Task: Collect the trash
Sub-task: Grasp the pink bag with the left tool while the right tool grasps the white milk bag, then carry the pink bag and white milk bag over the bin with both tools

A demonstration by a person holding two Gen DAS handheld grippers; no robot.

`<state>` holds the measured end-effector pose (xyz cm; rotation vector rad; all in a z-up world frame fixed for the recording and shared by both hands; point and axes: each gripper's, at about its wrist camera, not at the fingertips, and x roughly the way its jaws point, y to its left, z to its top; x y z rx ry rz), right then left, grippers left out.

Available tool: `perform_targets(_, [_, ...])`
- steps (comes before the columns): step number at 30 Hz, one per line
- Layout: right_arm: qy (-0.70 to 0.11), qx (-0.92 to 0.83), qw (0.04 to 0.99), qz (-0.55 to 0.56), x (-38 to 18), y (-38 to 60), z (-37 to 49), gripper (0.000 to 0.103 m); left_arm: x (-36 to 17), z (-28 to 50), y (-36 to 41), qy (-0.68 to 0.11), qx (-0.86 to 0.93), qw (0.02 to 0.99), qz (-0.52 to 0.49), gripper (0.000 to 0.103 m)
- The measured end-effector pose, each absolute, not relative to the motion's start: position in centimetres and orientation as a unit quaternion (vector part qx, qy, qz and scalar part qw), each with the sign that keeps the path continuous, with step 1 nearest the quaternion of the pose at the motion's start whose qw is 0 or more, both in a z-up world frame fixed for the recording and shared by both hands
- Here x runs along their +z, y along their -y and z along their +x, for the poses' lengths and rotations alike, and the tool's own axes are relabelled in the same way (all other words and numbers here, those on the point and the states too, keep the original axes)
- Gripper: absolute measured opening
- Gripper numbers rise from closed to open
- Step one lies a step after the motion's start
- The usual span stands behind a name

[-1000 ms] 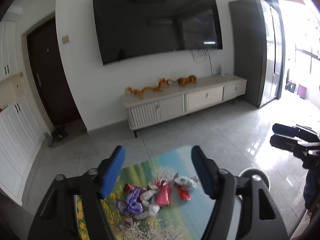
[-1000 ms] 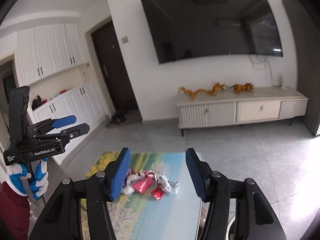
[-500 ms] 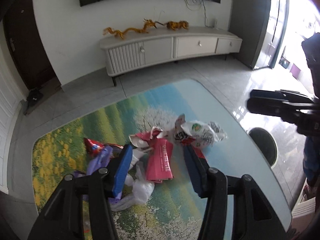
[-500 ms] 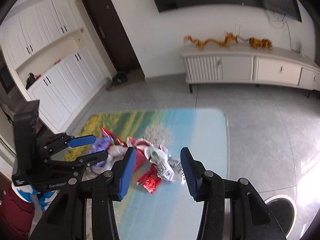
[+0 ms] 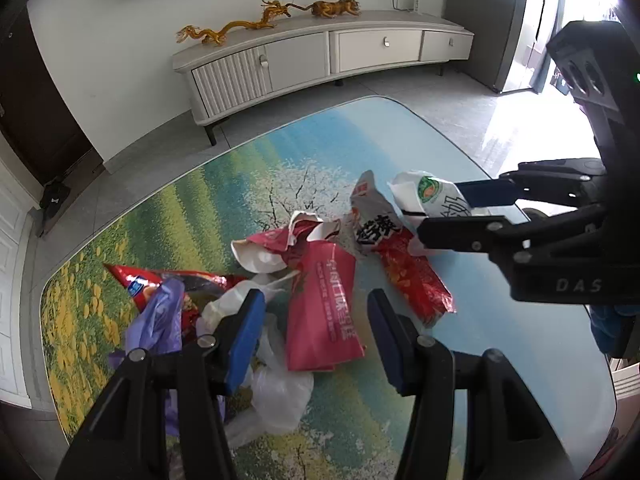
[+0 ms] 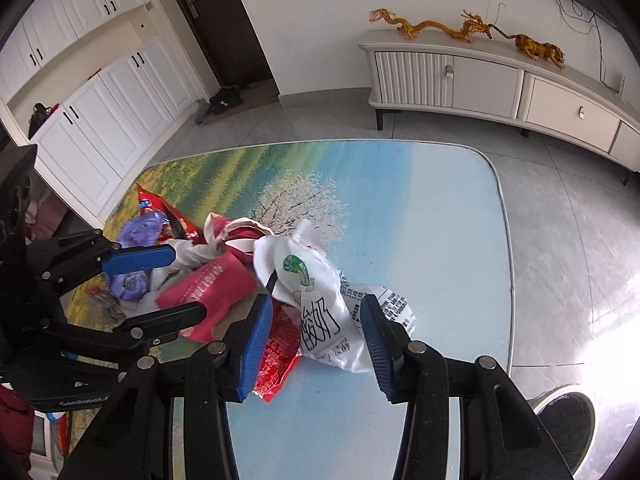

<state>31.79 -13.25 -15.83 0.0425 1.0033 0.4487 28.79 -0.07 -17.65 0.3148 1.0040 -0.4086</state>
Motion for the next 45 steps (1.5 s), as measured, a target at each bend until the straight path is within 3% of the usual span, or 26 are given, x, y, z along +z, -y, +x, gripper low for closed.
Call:
perform_targets(5, [-0.479,0.215,0.851,0.028,-16.4,13.4,32.2,0.026,-18.2,29.4,0.8,-0.475,-0.197,0.842,0.161,0.051])
perform_targets(10, [-0.469,0.224,0.852,0.064,-16.2,14.8,31.5,0.019,-18.9,29.8,1.2,-0.484,-0.198,0.838,0.156,0.029])
perform_targets(25, [-0.411,0.235,0.87,0.138,-11.6,18.1,25.9,0.017,-14.7,25.7,-1.3,-0.437,-0.2,0.875,0.056,0.025])
perform_targets(45, [-0.333,0.242,0.901,0.138,-4.7,18.4,14.6,0.017,-5.6,15.0,-3.1,-0.359,-0.207,0.909,-0.039,0.023])
